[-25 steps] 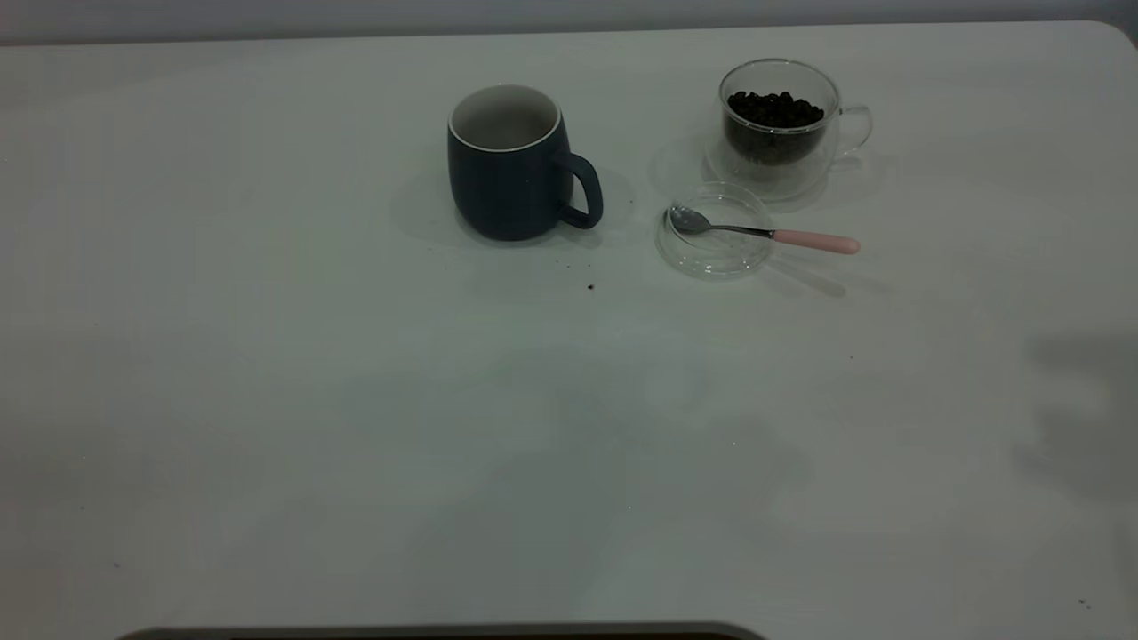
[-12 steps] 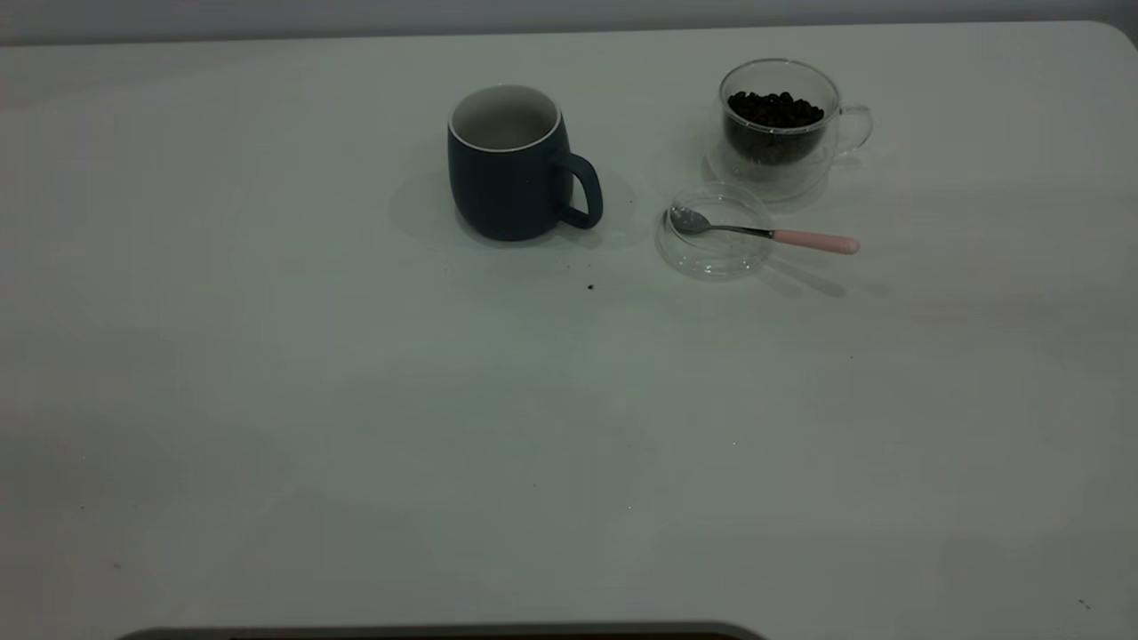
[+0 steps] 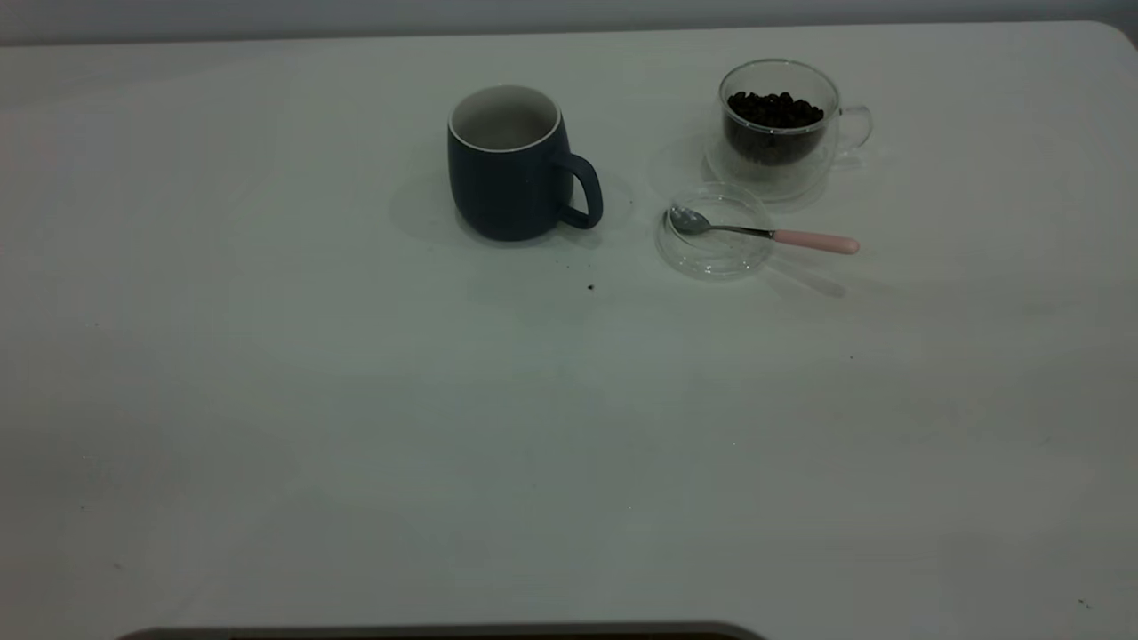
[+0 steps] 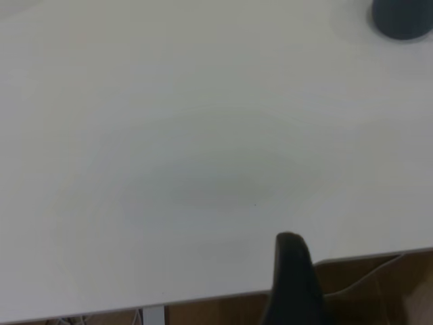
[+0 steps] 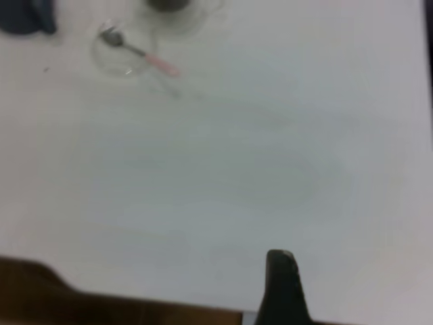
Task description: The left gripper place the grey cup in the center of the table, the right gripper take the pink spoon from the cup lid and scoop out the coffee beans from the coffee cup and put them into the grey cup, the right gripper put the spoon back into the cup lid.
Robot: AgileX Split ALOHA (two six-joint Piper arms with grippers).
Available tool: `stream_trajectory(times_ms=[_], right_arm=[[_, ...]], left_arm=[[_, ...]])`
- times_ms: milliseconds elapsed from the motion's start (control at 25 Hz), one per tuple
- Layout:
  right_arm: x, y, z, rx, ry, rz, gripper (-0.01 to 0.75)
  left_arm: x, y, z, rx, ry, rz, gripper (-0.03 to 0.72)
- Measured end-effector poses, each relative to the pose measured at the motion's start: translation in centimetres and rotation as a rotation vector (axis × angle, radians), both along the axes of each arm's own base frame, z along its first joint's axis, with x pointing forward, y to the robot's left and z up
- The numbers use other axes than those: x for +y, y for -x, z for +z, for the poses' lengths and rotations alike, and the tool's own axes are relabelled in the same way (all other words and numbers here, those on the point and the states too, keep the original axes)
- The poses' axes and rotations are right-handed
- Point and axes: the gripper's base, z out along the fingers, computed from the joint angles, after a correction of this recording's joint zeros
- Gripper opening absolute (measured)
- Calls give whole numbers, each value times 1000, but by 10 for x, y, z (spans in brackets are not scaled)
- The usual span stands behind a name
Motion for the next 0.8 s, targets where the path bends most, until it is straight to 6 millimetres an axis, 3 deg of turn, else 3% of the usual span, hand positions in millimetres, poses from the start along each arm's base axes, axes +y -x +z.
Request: stream_trajectory(times_ms=[280,800], right_arm=[[-3,6,-4,-49,-70,-91,581],[-7,6,-3,-54,-9,-89,575]], left_arm=[[0,0,0,0,1,1,567],[0,0,0,0,3,2,567]])
